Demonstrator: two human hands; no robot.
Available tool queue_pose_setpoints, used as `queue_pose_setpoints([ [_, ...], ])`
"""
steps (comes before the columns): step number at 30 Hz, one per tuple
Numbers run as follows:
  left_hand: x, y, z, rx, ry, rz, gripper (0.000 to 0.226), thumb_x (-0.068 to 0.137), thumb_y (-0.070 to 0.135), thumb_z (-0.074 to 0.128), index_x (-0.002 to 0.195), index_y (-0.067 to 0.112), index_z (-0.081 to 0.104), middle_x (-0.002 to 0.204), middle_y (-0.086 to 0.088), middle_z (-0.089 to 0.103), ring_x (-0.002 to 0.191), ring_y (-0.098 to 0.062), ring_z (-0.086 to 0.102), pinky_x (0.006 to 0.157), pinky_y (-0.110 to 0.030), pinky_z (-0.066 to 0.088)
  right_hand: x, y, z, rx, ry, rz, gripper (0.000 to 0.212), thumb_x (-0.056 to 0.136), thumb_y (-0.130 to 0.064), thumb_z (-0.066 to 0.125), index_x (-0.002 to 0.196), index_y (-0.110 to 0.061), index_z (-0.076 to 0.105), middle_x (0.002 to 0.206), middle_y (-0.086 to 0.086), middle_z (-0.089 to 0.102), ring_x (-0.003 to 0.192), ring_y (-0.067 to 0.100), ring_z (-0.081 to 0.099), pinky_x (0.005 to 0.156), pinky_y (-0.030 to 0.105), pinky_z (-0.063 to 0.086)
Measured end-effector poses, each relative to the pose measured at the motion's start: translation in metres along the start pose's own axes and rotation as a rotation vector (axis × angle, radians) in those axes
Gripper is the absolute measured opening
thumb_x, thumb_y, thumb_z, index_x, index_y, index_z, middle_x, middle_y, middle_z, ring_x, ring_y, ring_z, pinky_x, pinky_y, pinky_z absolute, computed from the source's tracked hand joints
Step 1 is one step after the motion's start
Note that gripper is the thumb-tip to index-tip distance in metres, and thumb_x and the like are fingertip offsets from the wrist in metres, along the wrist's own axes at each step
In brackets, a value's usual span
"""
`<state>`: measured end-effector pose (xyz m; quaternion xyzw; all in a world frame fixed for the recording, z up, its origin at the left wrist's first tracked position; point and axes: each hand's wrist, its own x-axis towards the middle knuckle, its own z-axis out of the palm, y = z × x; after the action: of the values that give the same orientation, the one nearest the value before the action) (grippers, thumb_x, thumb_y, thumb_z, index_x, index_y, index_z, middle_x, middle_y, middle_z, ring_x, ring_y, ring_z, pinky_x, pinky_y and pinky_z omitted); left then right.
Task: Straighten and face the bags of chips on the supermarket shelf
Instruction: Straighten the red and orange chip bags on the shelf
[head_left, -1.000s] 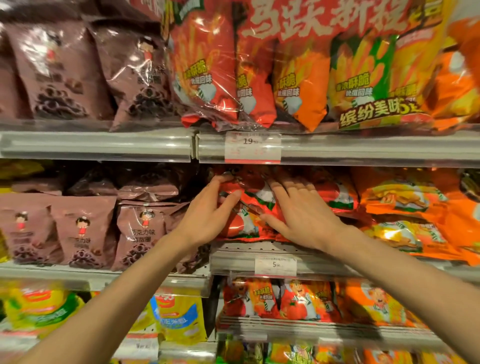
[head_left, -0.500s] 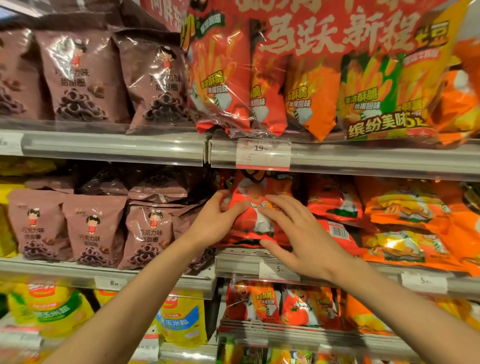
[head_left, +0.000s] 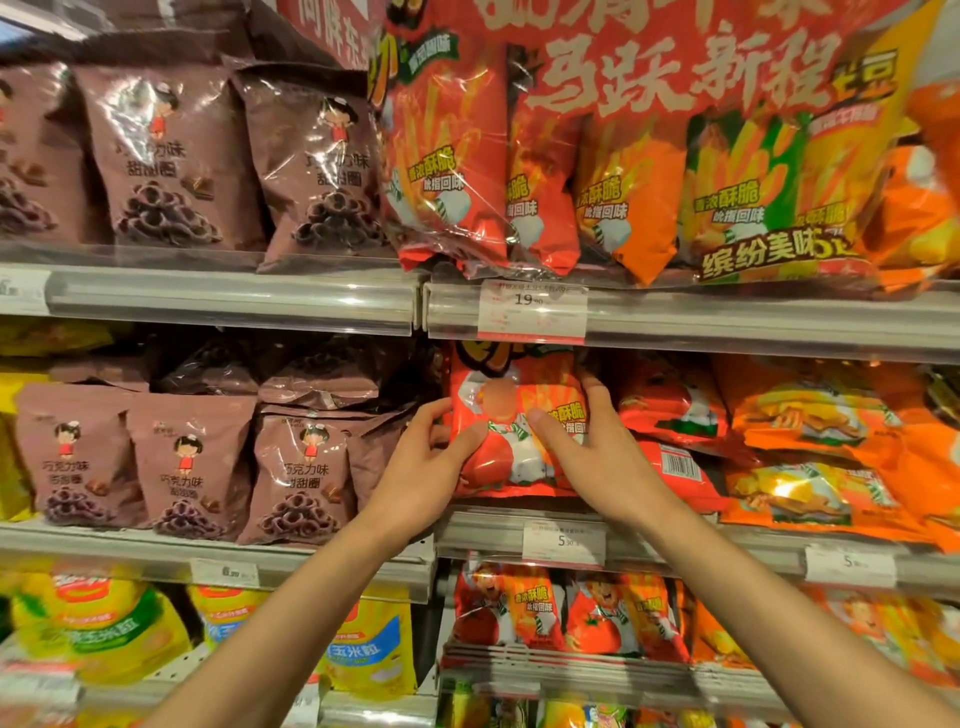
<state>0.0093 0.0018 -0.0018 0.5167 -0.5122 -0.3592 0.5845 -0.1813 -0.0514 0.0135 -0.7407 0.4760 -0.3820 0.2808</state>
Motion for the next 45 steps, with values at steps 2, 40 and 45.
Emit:
queue_pose_setpoints([
  [2, -0.001, 0.000, 0.000, -0.024, -0.016, 0.005, 0.047, 0.096, 0.032, 0.063, 0.139, 0.024, 0.046, 0.120, -0.006, 0.068, 0.096, -0.013, 0.074, 0.080, -0.025, 0.060, 0.001, -0.003, -0.002, 0.004, 0.023, -0.010, 0.091, 0.086, -0.070, 0.054, 0.155, -0.028, 0.014, 0.155, -0.002, 0.039, 0.138, 0.018, 0.043, 0.112, 0.041, 0.039],
  [40, 0.095, -0.053, 0.032, 0.574, 0.094, 0.092, 0.068, 0.100, 0.036, 0.053, 0.155, 0.046, 0.015, 0.160, -0.017, 0.017, 0.133, -0.045, 0.045, 0.107, -0.042, 0.040, -0.043, 0.034, -0.066, -0.018, 0.234, 0.046, 0.071, 0.084, -0.065, 0.059, 0.145, -0.038, 0.033, 0.138, -0.009, 0.054, 0.123, 0.011, 0.055, 0.105, 0.041, 0.046],
  [45, 0.088, -0.047, 0.014, 0.734, -0.011, 0.172, 0.087, 0.085, 0.052, 0.070, 0.154, 0.047, 0.017, 0.159, -0.019, 0.012, 0.139, -0.044, 0.039, 0.110, -0.042, 0.039, -0.044, 0.038, -0.066, 0.027, 0.233, 0.023, 0.067, 0.087, -0.059, 0.060, 0.145, -0.037, 0.035, 0.136, -0.012, 0.054, 0.122, 0.008, 0.054, 0.102, 0.035, 0.045],
])
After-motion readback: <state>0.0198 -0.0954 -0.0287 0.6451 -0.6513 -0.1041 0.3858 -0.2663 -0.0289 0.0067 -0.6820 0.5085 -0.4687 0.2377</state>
